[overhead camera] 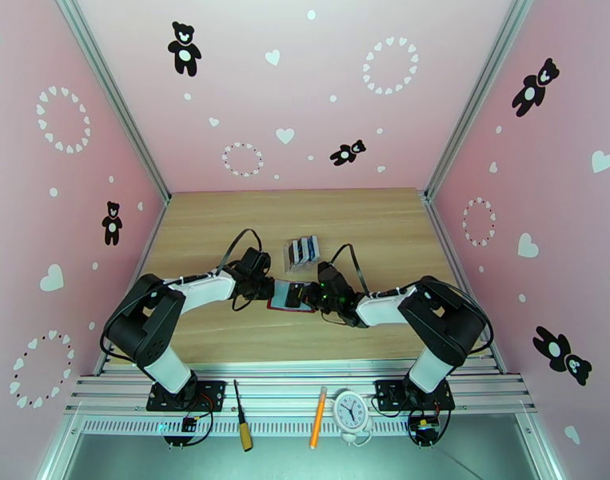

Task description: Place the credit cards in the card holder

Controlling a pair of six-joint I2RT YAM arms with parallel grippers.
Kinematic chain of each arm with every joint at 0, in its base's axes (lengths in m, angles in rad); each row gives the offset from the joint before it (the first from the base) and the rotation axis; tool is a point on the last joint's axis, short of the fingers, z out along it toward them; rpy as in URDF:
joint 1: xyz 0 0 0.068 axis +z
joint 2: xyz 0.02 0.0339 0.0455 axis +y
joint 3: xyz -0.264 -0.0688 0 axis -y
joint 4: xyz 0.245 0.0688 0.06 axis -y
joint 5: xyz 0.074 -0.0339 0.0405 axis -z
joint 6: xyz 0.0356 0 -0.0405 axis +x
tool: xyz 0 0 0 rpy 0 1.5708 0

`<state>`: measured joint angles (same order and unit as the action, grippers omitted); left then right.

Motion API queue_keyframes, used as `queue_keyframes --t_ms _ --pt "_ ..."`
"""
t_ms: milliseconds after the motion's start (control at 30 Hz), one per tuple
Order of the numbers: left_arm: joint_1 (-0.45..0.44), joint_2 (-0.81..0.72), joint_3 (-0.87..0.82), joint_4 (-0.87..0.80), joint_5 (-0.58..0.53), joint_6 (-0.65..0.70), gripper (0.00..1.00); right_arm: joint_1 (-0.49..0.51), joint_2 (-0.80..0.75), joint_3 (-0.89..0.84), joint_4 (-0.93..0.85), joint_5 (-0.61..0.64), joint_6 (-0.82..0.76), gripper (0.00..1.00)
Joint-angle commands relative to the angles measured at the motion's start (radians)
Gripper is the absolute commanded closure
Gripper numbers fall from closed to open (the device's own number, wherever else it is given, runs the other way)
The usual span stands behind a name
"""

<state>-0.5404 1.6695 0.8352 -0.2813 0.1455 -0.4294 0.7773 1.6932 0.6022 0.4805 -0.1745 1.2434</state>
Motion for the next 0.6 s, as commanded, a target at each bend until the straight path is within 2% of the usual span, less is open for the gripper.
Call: queue_keyframes --t_ms 0,300,567 --pt "-0.008 0.042 0.013 -0.015 0.004 0.004 0.86 0.016 -0.016 0.011 -0.097 0.003 -0.024 1.0" --pt "-0.006 0.045 0.015 -0.016 0.005 0.004 0.86 0.017 0.0 0.031 -0.117 0.002 -0.029 1.0" --pt "-0.006 0.045 0.016 -0.019 0.006 0.006 0.86 0.018 0.019 0.059 -0.124 -0.004 -0.033 0.94"
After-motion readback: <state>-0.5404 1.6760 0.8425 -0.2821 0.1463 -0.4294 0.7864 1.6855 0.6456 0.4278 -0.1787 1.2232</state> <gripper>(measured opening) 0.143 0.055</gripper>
